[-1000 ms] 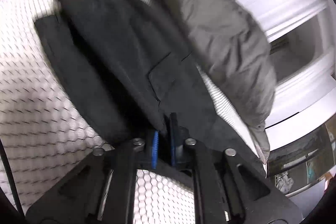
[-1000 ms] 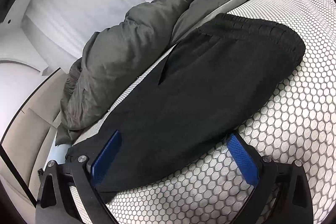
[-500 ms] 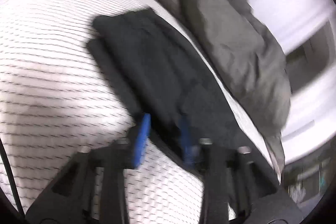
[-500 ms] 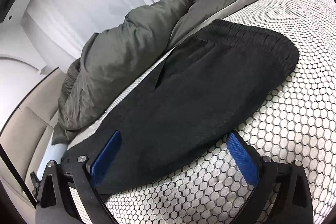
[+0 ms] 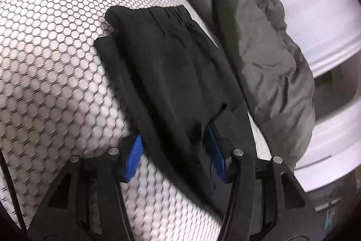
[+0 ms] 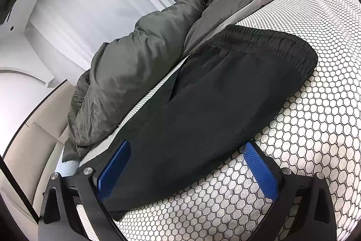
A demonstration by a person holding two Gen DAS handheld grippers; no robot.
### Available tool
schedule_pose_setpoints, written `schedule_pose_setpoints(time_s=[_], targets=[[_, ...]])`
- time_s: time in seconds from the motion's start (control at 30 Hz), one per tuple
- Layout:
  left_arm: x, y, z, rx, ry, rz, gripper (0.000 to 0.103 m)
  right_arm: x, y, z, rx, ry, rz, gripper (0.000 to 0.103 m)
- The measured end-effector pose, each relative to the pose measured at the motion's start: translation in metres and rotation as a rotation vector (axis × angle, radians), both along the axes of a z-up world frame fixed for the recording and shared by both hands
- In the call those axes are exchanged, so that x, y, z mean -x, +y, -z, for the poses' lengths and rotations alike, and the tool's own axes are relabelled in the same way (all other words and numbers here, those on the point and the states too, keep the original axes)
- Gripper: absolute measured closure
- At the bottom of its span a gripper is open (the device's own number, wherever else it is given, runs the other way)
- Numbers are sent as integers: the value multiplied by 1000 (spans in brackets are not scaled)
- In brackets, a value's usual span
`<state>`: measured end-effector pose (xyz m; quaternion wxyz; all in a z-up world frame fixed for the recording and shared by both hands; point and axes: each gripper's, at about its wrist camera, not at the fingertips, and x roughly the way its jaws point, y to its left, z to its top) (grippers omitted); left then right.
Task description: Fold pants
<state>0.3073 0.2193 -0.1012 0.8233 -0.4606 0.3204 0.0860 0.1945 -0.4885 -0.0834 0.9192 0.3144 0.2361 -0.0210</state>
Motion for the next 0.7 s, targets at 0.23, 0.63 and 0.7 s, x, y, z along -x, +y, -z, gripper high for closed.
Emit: schedule_pose_setpoints(time_s=[0.23,0.63,0.7], targets=[[16,3,-13,-23,-84,-19,102,35,-28,-1,-96,-38,68,1],[15,17,1,26,-53,4,102,-54,-64,25,-338,112,24,90],[21,19,-4,4,-62,12,102,-47,-61,26,-342,97,29,94]])
